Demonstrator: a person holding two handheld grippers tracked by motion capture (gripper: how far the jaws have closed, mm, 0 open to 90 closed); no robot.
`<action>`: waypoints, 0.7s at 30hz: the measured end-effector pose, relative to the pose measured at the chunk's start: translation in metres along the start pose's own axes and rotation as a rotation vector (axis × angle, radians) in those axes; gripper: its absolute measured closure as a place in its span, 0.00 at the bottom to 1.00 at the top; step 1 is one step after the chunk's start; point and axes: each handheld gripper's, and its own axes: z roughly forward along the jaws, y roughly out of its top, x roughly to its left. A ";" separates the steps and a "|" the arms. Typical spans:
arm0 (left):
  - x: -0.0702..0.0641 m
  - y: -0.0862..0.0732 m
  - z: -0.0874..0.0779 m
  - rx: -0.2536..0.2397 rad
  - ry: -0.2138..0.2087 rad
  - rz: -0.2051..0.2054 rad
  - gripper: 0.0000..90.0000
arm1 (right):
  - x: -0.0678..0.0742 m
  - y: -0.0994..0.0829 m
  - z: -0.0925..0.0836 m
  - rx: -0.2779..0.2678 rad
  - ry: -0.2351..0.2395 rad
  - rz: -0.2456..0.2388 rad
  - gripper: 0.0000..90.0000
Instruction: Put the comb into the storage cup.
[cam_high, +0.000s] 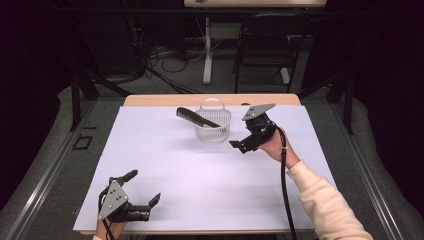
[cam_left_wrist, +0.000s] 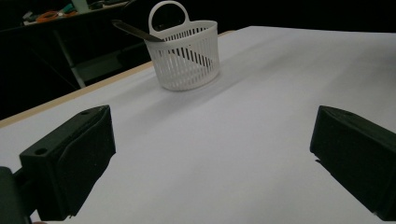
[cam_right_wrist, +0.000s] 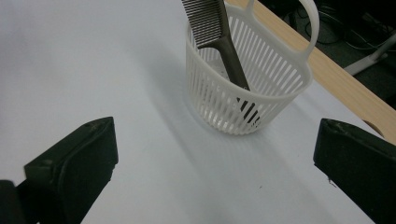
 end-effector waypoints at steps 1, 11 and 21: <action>0.000 0.000 0.000 0.001 0.000 0.001 0.00 | 0.000 -0.002 -0.002 -0.001 -0.001 0.002 0.00; 0.000 0.000 0.000 0.002 0.001 0.002 0.00 | 0.004 -0.021 -0.018 -0.003 -0.001 0.022 0.00; 0.000 0.000 0.000 0.001 0.002 0.002 0.00 | 0.012 -0.041 -0.032 -0.007 -0.004 0.033 0.00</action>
